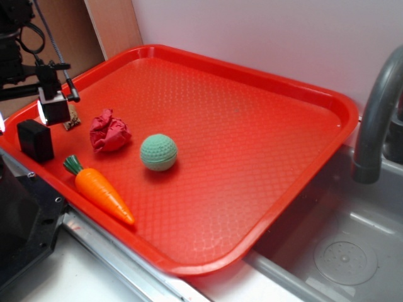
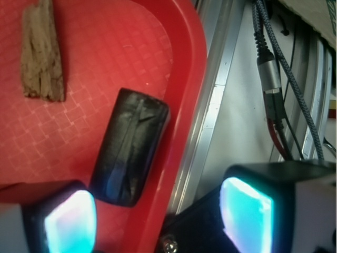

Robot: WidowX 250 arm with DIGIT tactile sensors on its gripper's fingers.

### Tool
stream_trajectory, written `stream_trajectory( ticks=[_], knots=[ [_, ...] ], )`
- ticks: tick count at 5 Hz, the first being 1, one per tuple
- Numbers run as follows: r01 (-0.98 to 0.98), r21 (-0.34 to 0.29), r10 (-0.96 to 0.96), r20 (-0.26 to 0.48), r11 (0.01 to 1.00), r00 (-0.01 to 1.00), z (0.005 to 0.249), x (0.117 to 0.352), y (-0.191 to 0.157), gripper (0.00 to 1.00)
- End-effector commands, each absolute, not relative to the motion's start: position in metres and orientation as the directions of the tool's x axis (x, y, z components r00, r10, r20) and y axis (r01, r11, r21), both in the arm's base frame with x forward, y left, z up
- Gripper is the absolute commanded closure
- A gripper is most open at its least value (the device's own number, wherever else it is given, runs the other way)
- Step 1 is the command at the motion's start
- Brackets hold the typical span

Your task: Grab the black box.

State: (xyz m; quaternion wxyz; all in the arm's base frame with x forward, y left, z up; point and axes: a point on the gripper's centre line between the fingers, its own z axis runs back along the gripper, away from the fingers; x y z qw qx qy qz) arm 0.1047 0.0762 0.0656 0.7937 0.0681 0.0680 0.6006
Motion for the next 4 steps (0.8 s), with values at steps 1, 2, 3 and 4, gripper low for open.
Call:
stream_trajectory(
  ticks=[1,2,3,4],
  knots=[
    [-0.949,0.180,0.966,-0.014,0.258,0.260,0.070,0.097,0.076,0.00],
    [-0.949,0.180,0.966,-0.014,0.258,0.260,0.070,0.097,0.076,0.00],
    [-0.966,0.151,0.976,0.010,0.212,0.216,0.059,0.098,0.087,0.00],
    [-0.964,0.164,0.977,0.007,0.209,0.213,0.039,0.103,0.091,0.00]
  ],
)
